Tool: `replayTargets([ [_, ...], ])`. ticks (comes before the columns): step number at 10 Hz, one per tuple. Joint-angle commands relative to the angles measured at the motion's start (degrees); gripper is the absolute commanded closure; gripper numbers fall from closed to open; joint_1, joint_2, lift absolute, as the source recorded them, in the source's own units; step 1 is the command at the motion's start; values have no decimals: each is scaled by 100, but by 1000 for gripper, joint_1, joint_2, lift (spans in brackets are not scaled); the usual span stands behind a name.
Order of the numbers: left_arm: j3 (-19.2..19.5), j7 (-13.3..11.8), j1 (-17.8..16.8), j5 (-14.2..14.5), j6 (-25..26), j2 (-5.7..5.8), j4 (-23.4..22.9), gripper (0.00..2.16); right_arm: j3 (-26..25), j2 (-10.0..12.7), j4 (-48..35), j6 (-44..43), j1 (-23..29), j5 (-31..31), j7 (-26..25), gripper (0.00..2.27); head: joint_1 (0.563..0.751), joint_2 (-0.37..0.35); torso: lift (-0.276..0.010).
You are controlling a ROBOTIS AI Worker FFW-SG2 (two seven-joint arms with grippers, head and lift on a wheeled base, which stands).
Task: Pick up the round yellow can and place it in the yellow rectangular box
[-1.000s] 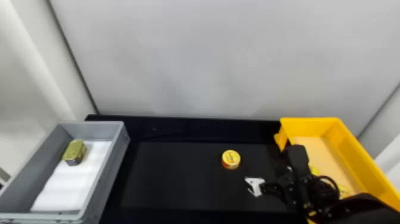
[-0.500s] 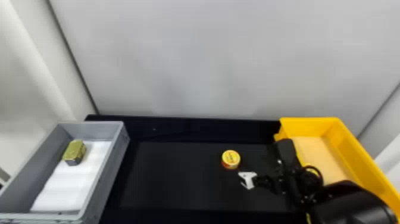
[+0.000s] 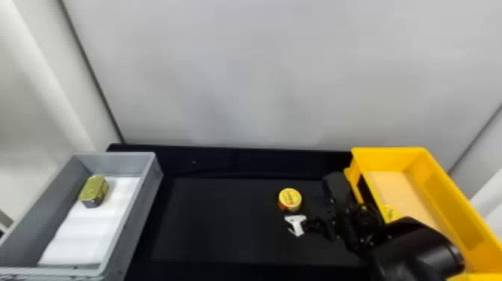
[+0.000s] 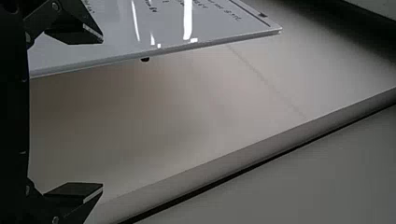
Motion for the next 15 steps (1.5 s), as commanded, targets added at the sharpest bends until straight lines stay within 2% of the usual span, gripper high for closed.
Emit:
replayTargets([
  [1,-60,9,-4,-6,1,-15,20,156,-1,29,292,-143,-254,44,-69,191,686,14,-55],
  [3,-104,27,-4,-14,9,-15,29,156,-1,55,555,-249,-413,44,-78,191,686,14,-55],
  [8,-192,35,-39,-41,9,-15,73,156,26,292,1452,-618,-835,61,-175,191,686,14,-55],
  [13,-227,53,-57,-50,18,-15,143,156,219,705,1768,-882,-1151,0,-192,191,686,14,-55],
  [15,-263,53,-66,-50,18,-15,170,156,246,714,2023,-890,-1195,0,-289,193,686,14,-55],
])
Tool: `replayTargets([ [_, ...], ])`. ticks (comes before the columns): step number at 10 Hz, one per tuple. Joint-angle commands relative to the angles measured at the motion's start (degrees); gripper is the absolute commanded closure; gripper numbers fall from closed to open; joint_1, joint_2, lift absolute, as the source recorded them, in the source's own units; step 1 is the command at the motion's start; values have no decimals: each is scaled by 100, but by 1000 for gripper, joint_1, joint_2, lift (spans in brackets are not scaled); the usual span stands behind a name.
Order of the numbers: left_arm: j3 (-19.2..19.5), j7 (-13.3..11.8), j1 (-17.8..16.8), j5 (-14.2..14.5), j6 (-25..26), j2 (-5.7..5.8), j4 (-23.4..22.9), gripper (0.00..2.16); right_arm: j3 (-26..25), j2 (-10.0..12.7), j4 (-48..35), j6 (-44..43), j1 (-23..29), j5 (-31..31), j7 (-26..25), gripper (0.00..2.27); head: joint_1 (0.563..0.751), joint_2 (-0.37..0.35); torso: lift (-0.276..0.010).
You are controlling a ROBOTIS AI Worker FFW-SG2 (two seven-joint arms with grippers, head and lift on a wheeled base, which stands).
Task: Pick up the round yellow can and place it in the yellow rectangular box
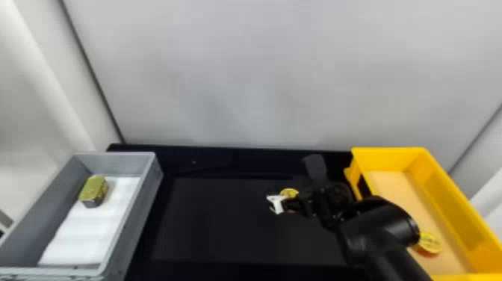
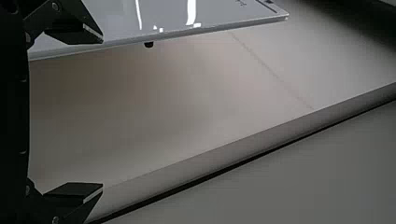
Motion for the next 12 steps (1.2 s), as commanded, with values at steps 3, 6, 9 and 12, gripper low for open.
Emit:
replayTargets([
  [3,-11,8,-9,0,-18,-15,15,156,-33,15,393,-20,-99,1,-164,193,686,14,-55],
  [6,-20,8,-9,0,-18,-15,7,156,-77,7,464,-20,-126,-8,-243,199,686,14,-55],
  [9,-2,8,0,0,-18,-15,-2,156,-51,-2,464,-2,-29,-52,-243,206,686,14,-55],
  [12,7,8,8,0,-18,-15,-2,156,-33,-2,455,16,50,-87,-243,223,686,14,-55],
])
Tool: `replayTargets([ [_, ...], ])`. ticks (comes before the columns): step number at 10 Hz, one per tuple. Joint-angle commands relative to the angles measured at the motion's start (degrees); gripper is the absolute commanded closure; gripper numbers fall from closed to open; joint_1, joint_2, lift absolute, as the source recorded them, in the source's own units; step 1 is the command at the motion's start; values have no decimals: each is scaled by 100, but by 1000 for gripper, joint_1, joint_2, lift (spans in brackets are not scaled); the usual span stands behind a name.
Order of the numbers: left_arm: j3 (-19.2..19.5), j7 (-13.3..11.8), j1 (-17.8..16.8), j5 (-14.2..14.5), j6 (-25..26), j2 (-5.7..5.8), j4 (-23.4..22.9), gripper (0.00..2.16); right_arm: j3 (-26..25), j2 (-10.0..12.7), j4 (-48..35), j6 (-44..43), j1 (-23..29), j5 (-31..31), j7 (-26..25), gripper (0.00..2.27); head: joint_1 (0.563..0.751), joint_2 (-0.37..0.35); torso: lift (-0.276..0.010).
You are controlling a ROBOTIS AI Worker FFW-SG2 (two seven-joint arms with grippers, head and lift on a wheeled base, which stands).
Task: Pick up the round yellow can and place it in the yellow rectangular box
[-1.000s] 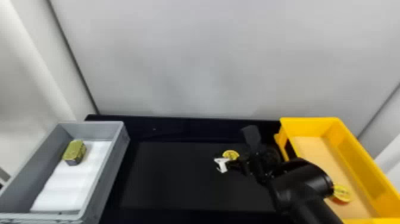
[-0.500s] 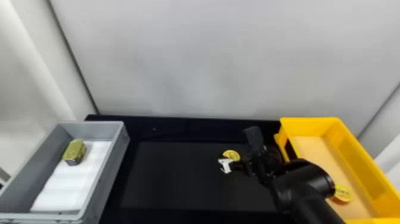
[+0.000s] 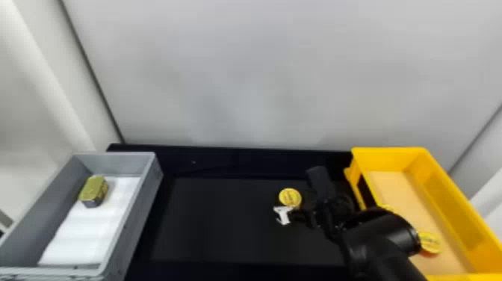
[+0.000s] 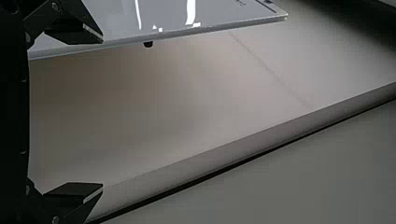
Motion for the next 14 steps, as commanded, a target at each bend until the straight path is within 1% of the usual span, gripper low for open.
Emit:
replayTargets([
  [1,1,1,-6,0,0,-15,-8,156,8,-8,-4,10,36,-6,0,245,686,14,-55],
  [4,10,1,2,0,0,-15,-8,156,8,-17,-39,-7,45,-6,-79,478,686,14,-55],
  [6,10,1,11,0,0,-15,-8,156,0,-17,-48,-7,72,-50,-131,530,686,14,-55],
  [8,10,1,11,0,0,-15,-8,156,-18,-17,-75,-34,124,-226,-219,656,686,14,-55],
  [10,10,1,11,0,0,-15,-8,156,-9,-34,-127,-34,168,-235,-246,722,686,14,-55],
  [11,19,1,11,0,9,-15,-8,156,-18,-34,-198,-42,186,-244,-255,721,686,14,-55],
  [14,45,1,20,9,9,-15,-8,156,-27,-52,-848,10,309,-244,-325,722,686,14,-55],
])
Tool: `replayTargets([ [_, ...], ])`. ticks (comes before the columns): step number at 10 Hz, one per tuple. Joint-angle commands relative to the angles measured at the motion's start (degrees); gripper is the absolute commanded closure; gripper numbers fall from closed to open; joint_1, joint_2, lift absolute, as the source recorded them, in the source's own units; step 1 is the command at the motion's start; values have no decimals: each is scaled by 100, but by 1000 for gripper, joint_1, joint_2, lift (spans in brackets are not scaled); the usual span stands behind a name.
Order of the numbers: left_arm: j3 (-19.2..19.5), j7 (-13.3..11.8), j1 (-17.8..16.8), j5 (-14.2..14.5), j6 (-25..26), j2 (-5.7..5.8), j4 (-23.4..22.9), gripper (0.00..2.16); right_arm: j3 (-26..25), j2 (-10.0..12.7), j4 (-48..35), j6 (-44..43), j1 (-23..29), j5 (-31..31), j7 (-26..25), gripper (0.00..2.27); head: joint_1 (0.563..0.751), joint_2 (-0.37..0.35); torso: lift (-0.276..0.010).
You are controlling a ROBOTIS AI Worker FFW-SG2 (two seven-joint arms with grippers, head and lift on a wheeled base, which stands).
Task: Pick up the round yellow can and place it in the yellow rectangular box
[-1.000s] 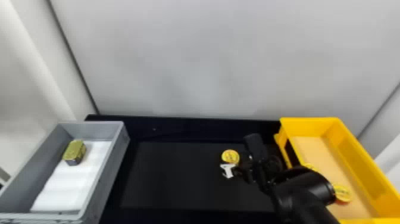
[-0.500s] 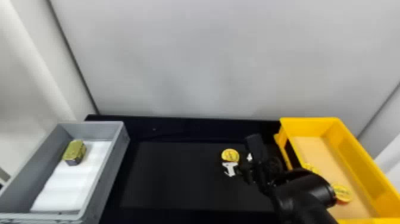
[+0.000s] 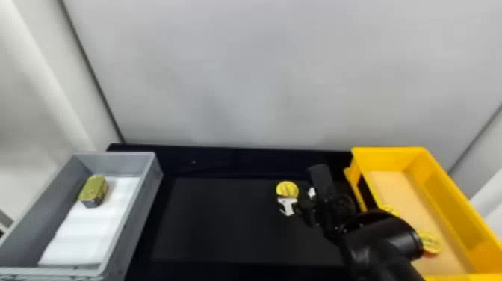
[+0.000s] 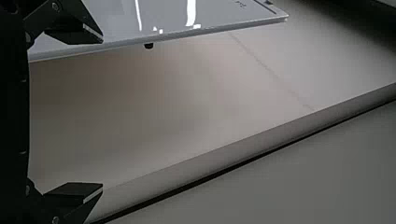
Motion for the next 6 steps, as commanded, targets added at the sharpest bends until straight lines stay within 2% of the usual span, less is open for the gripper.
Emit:
replayTargets([
  [1,12,1,6,4,1,-15,0,156,-2,-19,-655,89,122,8,-36,722,686,14,-55],
  [6,100,1,24,22,19,-15,-26,156,-90,-177,-2870,925,456,254,-247,722,686,14,-55],
])
